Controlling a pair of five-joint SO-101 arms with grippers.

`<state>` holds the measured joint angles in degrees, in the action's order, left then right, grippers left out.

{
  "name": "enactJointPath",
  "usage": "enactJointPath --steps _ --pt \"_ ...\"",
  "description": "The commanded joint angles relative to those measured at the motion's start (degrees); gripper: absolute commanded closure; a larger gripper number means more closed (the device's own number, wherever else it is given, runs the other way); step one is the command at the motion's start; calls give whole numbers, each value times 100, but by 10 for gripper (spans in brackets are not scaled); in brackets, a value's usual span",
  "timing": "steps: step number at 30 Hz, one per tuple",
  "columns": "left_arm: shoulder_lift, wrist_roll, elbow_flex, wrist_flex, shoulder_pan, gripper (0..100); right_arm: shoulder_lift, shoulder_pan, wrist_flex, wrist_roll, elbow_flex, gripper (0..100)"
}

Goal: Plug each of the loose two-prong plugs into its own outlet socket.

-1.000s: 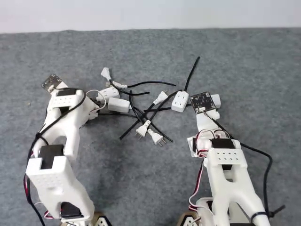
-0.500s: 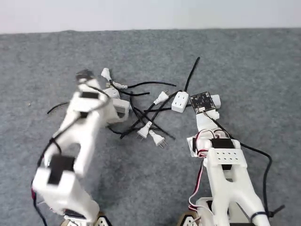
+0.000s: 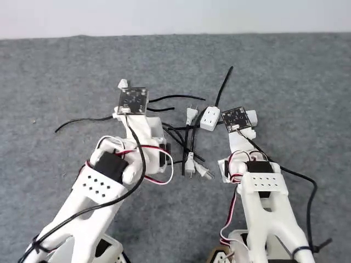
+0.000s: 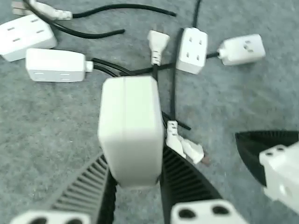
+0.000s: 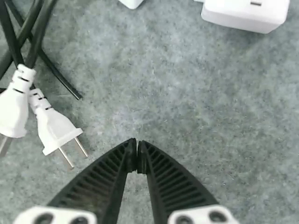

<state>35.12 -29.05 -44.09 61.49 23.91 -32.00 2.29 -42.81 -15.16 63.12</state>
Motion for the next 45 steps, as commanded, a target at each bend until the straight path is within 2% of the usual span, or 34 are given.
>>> enactJointPath --steps 1,5,12,16,22,26,28,32,38,45 --pt "9 26 453 44 88 987 -4 -4 -4 -18 -62 986" --pt "-62 26 989 229 -237 987 -4 -4 -4 -9 -62 986" --pt "-141 53 2765 1635 -659 938 -4 -4 -4 141 -62 986" --pt "-1081 53 3284 2224 -677 974 -4 -4 -4 141 -62 986" --pt "-3156 -185 3055 1952 -958 987 -4 -4 -4 141 -62 986" --pt "-3622 -299 1991 668 -1037 987 -4 -13 -4 132 -62 986" --pt "-3569 -299 1446 105 -1020 987 -4 -13 -4 132 -62 986" --pt "-3200 -299 1007 -123 -1073 950 -4 -22 -4 132 -62 986" --pt "-2708 -492 629 -97 -1029 681 -4 -145 -13 123 -62 986" --pt "-1442 -53 549 457 -1037 685 -4 -154 -22 132 -62 946"
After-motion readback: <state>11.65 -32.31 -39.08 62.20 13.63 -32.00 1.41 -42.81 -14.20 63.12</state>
